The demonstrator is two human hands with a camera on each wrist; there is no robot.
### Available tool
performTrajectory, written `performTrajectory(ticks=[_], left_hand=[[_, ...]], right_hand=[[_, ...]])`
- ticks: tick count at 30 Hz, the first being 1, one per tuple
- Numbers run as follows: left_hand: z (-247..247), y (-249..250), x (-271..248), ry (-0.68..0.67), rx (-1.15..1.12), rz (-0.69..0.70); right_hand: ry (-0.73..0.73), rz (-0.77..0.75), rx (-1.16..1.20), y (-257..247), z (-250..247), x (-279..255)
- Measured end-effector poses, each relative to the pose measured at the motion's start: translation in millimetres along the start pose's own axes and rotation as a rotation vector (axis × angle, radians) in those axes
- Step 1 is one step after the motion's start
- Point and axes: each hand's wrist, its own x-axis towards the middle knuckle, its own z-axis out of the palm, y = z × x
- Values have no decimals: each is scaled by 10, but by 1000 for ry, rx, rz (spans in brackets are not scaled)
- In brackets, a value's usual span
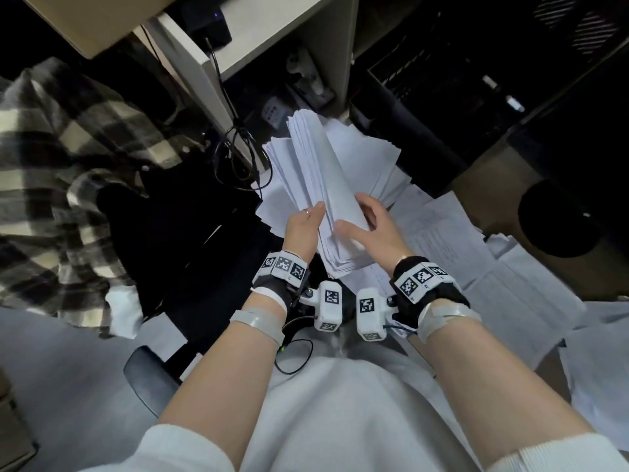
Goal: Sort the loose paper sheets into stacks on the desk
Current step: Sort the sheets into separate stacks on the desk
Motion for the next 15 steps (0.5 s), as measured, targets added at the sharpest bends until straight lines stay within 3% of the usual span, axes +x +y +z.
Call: performTrajectory(ticks=[8,12,15], left_hand=[[43,-1,-10,141,218,5],[149,25,-38,114,123,-86],[222,27,-5,113,194,-54]], right_hand=[[-31,53,119,38,-85,205],[-43,-8,-49,53,-112,272],[-4,-34,-182,46,-157,348]])
